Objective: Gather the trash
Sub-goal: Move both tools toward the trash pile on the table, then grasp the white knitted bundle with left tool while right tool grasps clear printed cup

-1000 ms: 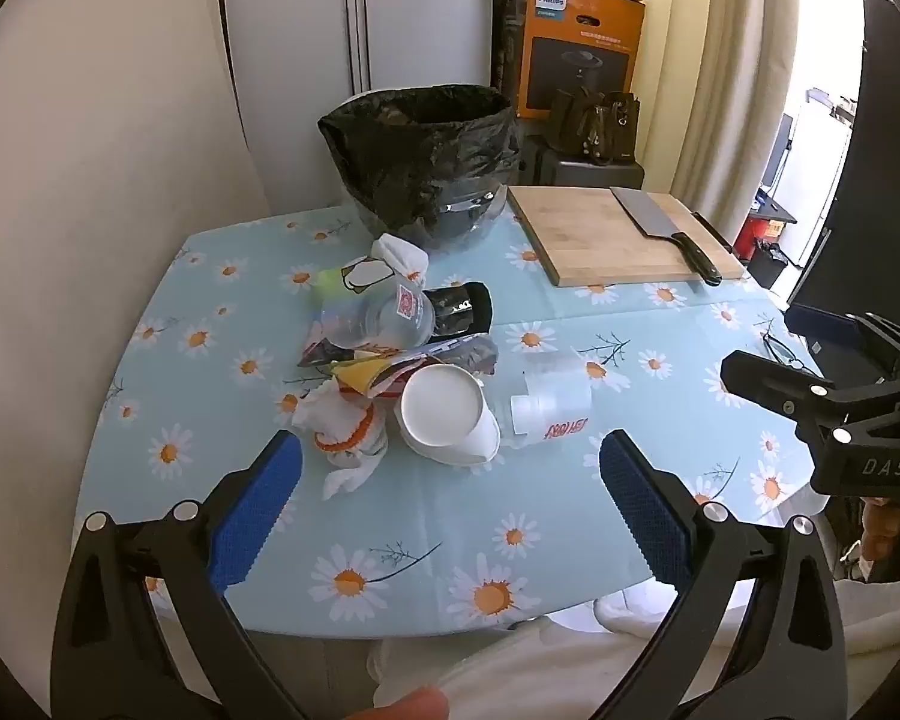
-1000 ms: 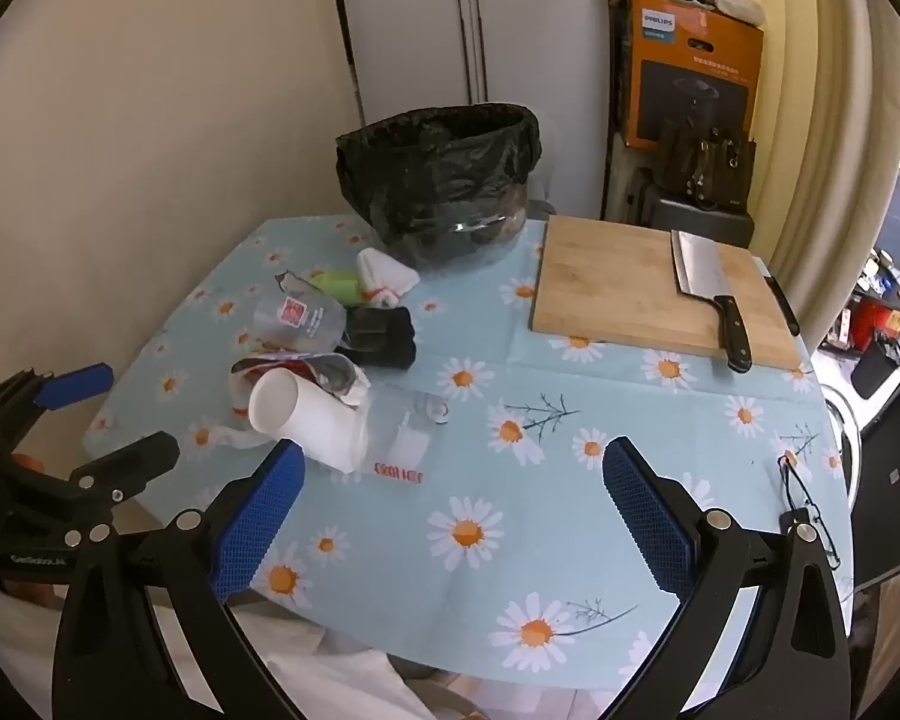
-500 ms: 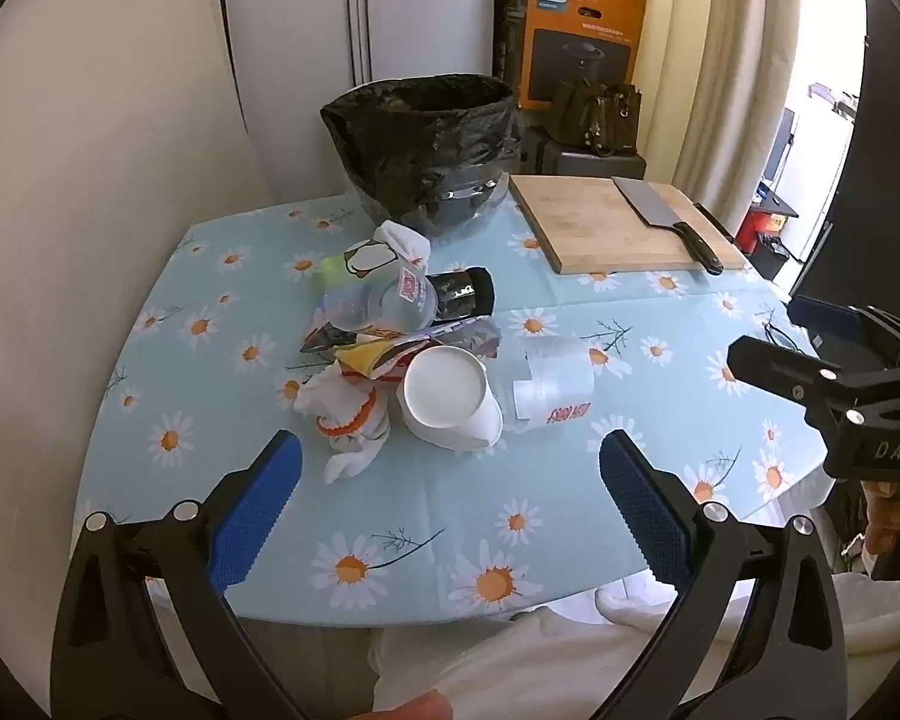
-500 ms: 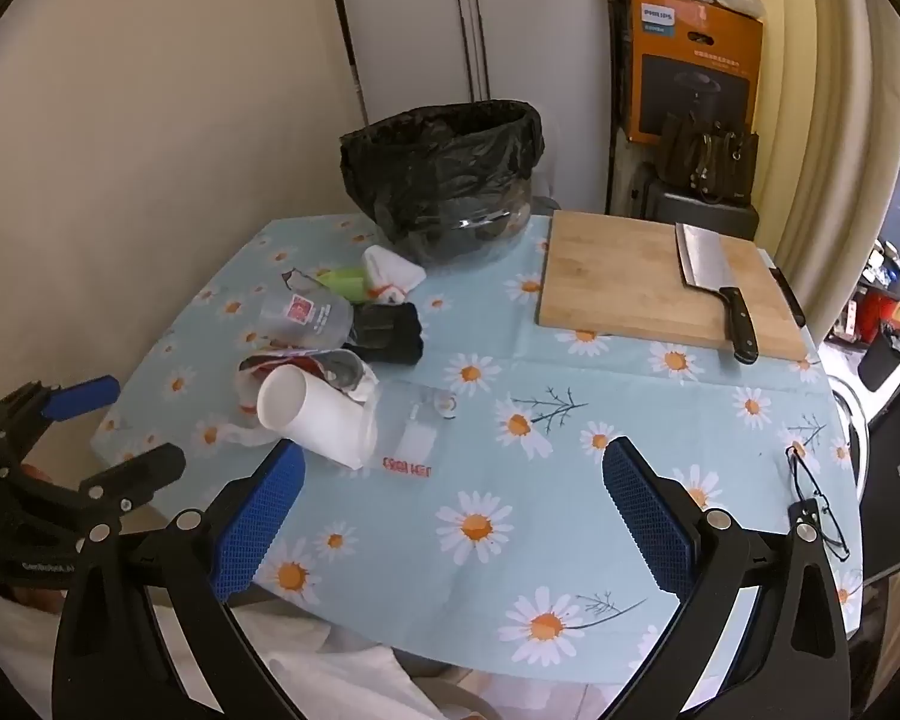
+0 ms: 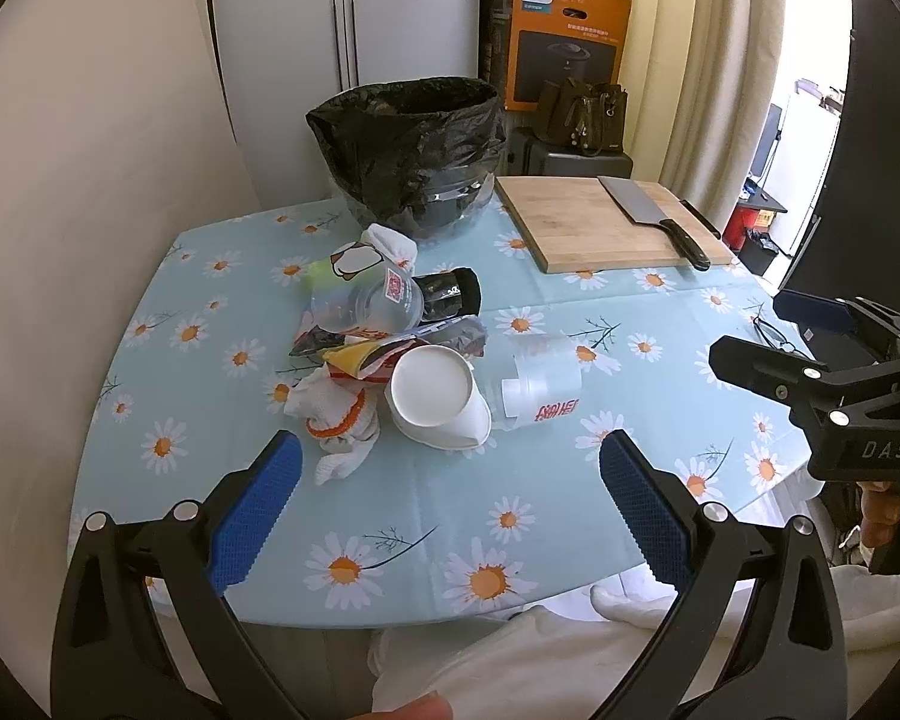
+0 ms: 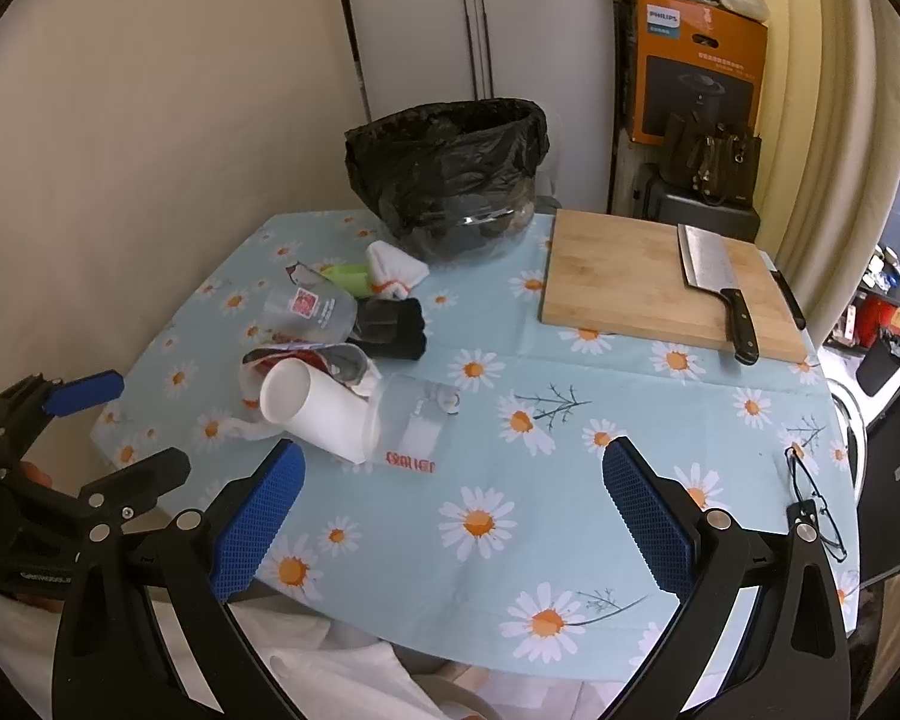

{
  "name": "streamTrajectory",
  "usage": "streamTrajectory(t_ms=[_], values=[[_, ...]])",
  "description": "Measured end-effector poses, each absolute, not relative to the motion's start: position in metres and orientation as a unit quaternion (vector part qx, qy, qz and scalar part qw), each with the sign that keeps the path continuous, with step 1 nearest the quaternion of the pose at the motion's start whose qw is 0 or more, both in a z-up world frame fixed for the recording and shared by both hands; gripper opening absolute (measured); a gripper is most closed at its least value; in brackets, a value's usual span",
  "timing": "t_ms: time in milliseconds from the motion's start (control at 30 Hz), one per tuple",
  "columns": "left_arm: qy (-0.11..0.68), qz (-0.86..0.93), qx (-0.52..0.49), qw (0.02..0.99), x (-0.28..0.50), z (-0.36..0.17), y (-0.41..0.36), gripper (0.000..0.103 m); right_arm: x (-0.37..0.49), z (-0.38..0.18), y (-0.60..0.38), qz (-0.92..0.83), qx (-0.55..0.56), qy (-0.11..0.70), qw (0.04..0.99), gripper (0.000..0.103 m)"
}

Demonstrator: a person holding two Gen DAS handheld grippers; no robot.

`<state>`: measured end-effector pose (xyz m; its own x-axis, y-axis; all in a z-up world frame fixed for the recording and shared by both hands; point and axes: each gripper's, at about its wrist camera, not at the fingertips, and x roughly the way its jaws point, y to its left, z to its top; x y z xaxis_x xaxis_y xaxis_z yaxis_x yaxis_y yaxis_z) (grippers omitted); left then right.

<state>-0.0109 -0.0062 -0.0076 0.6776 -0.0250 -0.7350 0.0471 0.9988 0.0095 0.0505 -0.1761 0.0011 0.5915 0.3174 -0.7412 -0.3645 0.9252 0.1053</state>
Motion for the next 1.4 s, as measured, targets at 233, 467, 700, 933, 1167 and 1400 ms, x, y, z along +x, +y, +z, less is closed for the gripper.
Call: streamTrajectory(t_ms=[233, 467, 700, 933, 1167, 1400], values=[[0.398, -0.018, 0.013, 0.917, -0.013, -0.007, -0.007, 0.097, 0.051, -0.001, -0.177, 0.192, -0.028, 0.413, 0.89, 0.095], [0.398, -0.022, 0.022, 0.917, -0.014, -0.006, -0.007, 0.097, 0.051, 0.0, -0.177, 0.191, -0.028, 0.411, 0.891, 0.095], [0.393, -0.024, 0.027, 0.919, -0.012, -0.003, -0.005, 0.097, 0.051, 0.003, -0.181, 0.184, -0.028, 0.406, 0.895, 0.095], [0.382, -0.018, 0.039, 0.923, -0.009, 0.003, 0.002, 0.097, 0.053, 0.006, -0.183, 0.18, -0.048, 0.398, 0.898, 0.095], [0.385, -0.013, 0.051, 0.921, -0.003, -0.002, 0.016, 0.097, 0.058, 0.002, -0.183, 0.175, -0.074, 0.395, 0.899, 0.095], [0.392, -0.002, 0.043, 0.919, 0.003, -0.011, 0.032, 0.097, 0.06, -0.007, -0.181, 0.178, -0.093, 0.409, 0.89, 0.095]])
